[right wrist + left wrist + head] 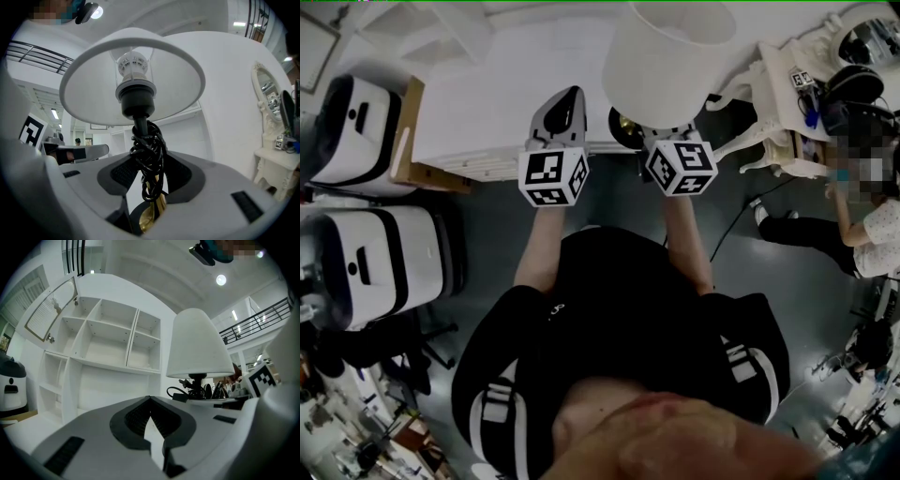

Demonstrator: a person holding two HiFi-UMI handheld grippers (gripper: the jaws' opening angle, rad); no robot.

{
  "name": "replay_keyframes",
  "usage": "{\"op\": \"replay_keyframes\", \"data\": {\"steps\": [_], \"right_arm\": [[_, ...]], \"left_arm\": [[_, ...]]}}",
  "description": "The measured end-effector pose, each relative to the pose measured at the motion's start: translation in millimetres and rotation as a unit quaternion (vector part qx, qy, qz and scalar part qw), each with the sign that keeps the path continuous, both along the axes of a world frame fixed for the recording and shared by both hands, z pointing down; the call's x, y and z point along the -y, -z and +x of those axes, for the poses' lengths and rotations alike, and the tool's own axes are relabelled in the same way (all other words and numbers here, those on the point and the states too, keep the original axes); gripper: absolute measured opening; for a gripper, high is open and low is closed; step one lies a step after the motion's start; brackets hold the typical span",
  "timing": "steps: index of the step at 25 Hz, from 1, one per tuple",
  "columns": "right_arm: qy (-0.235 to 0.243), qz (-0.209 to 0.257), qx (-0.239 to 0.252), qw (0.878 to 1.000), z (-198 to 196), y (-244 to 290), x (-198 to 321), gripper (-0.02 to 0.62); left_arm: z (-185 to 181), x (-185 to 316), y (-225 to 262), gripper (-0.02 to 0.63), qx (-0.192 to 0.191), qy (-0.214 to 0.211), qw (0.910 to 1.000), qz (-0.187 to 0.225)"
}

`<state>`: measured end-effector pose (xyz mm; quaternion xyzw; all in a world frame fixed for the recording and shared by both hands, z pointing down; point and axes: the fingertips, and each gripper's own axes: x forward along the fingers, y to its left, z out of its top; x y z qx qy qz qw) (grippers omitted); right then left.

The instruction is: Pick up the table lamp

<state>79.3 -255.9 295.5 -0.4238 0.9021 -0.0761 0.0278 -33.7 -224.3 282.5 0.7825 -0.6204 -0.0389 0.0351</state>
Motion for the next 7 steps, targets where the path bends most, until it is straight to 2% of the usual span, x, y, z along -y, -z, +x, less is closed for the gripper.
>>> {"op": "replay_keyframes", "data": {"steps": [7], "right_arm": [[-0.002,0.001,0.0,1.0,1.2,1.3,2.5,0.174]], "left_arm": [[2.4,3.3,1.6,0.008,0.002,-0.004,1.0,0.001]]}}
